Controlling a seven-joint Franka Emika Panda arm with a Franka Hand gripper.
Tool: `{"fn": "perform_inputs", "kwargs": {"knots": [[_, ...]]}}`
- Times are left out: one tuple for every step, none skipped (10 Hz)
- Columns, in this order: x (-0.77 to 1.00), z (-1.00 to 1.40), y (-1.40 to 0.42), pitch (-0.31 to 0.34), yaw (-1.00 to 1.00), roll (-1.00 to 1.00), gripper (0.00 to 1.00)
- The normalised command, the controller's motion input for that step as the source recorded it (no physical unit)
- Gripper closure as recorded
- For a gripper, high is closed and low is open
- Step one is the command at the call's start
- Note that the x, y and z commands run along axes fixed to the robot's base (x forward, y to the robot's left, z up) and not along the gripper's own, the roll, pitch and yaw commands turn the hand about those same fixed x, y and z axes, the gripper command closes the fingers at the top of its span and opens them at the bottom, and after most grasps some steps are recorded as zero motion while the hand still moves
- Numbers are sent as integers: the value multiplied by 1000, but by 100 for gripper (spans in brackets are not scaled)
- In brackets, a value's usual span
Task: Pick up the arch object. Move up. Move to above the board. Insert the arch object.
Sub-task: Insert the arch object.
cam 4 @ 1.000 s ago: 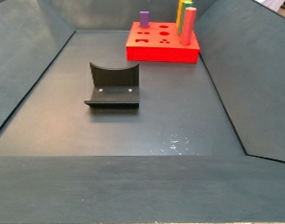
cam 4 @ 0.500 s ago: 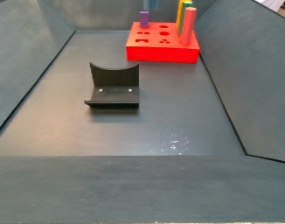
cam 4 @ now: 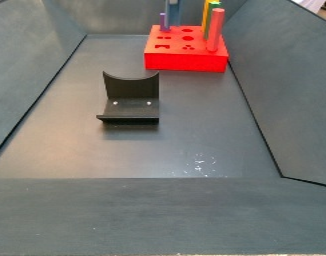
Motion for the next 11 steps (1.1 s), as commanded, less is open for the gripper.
{"fn": "perform_inputs", "kwargs": {"knots": [[229,-589,71,0,-914,-47,100],[251,-543,129,0,-880,-6,100],[491,-509,240,0,-723,0,100],[614,-483,291,0,-631,0,100],[494,-314,54,54,-549,0,100],[0,-94,-3,93,0,14,100],[9,-100,-60,94,0,7,100],[23,-217,-183,117,26,39,100],[-149,-303,-257,141,29,79,100],[0,-331,-271,141,34,86,100],[211,-369,-103,97,0,83,100]]}}
